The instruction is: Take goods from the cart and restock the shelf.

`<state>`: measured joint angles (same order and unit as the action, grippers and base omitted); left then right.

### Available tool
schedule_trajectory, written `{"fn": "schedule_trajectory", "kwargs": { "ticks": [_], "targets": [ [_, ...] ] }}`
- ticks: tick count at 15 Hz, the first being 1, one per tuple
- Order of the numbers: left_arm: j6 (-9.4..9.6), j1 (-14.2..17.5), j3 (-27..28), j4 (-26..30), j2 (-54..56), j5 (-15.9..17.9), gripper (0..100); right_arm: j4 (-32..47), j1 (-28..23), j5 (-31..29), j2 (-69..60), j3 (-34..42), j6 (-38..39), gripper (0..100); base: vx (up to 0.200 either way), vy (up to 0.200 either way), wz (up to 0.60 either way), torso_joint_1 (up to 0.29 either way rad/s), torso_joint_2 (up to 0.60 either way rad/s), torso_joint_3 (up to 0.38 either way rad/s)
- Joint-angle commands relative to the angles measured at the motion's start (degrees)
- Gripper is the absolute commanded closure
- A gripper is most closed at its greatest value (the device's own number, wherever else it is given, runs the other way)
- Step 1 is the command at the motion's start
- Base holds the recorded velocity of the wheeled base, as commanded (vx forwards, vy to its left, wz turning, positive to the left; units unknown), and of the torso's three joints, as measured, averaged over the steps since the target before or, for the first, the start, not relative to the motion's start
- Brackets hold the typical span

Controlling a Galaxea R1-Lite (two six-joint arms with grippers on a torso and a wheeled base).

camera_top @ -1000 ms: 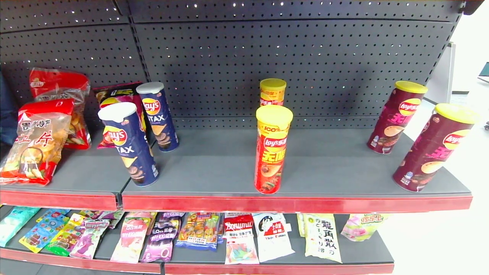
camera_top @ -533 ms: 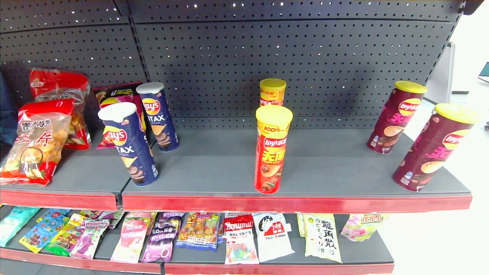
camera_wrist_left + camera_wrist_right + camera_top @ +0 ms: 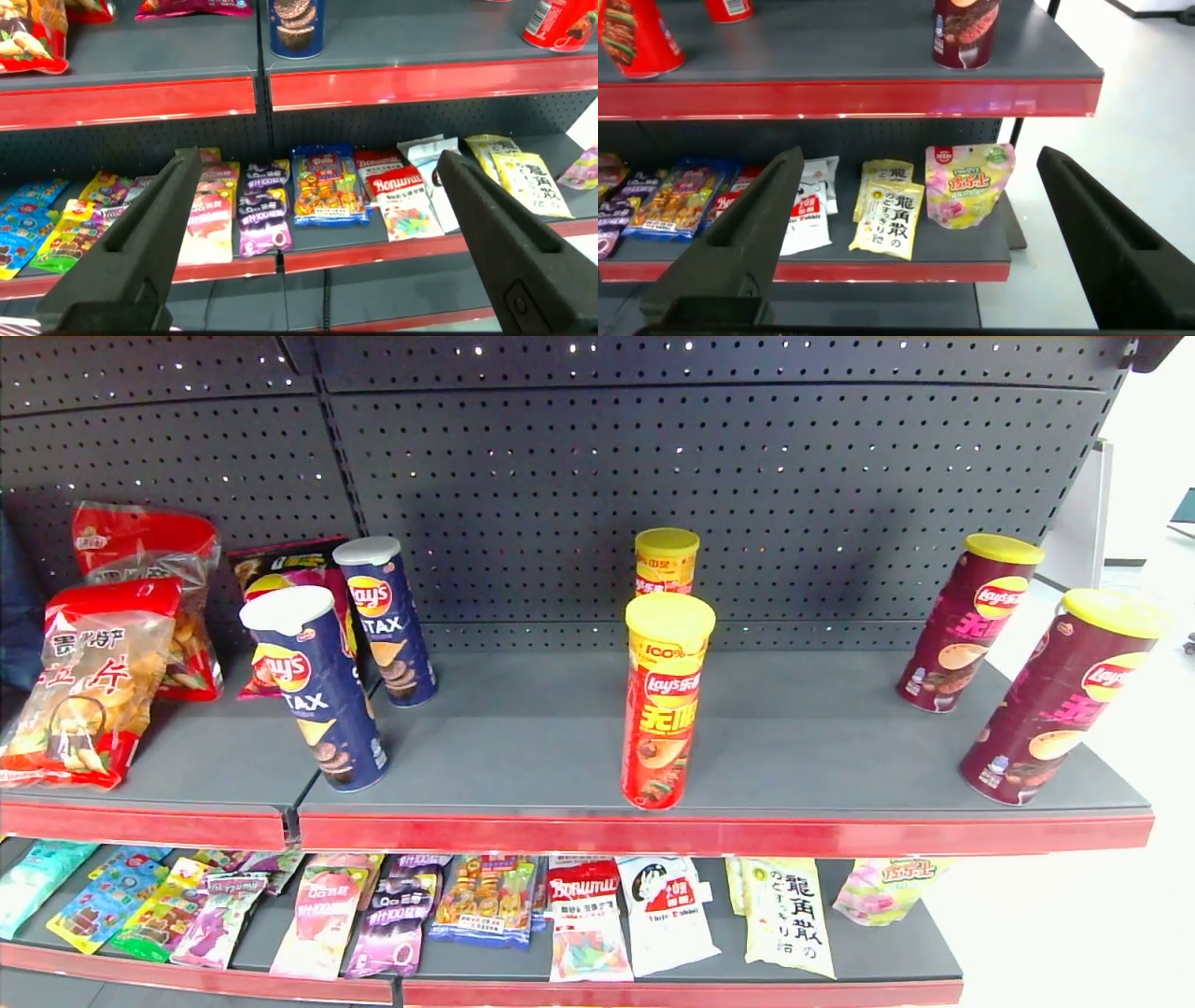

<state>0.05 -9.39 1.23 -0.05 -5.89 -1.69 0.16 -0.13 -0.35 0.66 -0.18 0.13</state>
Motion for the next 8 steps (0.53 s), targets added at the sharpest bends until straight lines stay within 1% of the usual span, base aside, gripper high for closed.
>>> {"fn": "schedule_trajectory", "kwargs": {
  "ticks": [1,8],
  "targets": [
    [-0.05,0.07,0.00,0.05,0.00,0.11,0,0.02,0.22,-0.09,-0.66,0.01,-0.05,0,0.000,0.000,0.00,0.000,0.00,0.000],
    [-0.05,0.07,0.00,0.05,0.00,0.29,0,0.02,0.22,-0.17,-0.66,0.01,-0.05,0,0.000,0.000,0.00,0.000,0.00,0.000]
  ]
}}
